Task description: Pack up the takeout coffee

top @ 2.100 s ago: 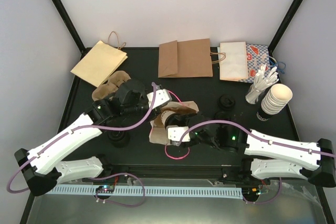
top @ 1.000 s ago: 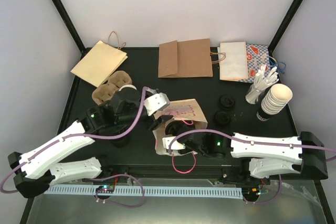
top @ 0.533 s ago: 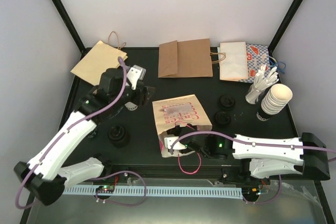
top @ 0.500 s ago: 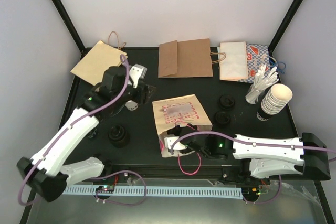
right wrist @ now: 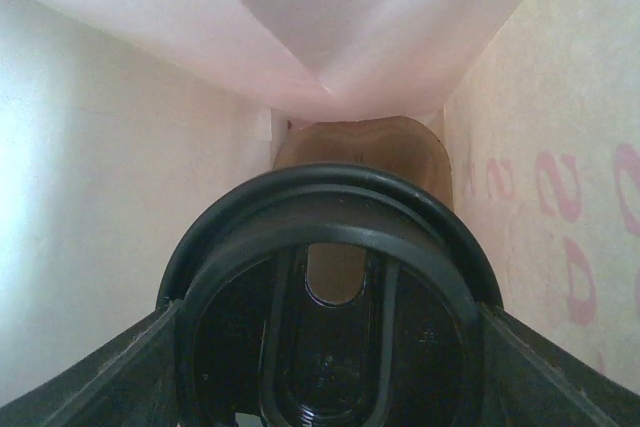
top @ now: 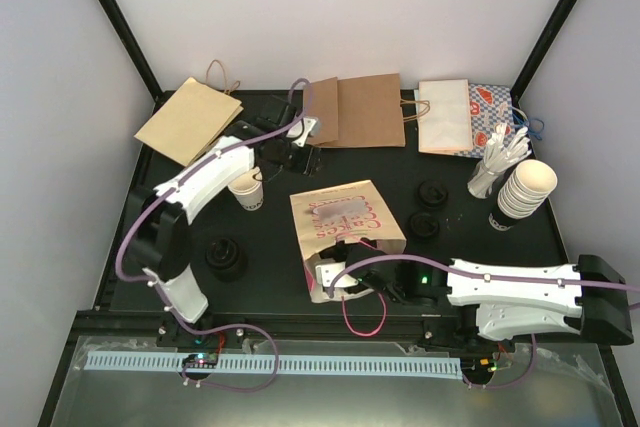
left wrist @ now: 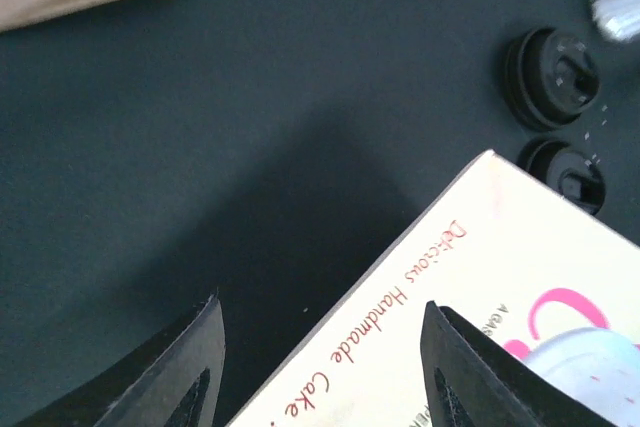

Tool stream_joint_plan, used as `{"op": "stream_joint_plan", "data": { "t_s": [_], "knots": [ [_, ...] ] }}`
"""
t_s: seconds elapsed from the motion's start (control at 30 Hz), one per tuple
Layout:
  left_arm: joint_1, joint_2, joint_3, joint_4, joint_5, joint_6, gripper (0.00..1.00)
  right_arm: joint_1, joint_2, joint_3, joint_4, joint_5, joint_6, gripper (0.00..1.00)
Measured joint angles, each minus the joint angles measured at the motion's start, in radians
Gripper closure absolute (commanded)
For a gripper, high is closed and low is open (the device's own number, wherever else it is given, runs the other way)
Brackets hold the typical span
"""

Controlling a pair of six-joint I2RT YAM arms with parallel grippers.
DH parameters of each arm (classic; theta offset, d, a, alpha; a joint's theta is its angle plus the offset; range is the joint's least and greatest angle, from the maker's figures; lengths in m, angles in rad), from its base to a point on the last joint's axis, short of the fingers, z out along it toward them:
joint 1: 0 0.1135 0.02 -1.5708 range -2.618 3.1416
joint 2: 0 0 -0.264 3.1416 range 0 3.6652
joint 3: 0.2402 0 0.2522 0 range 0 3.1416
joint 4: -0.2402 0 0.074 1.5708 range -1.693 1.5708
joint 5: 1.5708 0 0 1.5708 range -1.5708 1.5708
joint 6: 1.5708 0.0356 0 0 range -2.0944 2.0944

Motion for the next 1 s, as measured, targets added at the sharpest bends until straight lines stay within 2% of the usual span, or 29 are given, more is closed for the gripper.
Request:
{"op": "stream_joint_plan", "data": {
  "t_s": [0.63, 1.0],
  "knots": [
    [-0.022, 0.33, 0.175, -0.016, 0.236, 0.028, 0.45, 0.001, 0.02, 0.019, -0.007, 0.077, 0.0, 0.45],
    [-0.025, 0.373, 0.181, -0.024, 0.271, 0.05, 0.45, 0.0, 0.02, 0.019, -0.038, 0.085, 0.016, 0.46]
  ]
}}
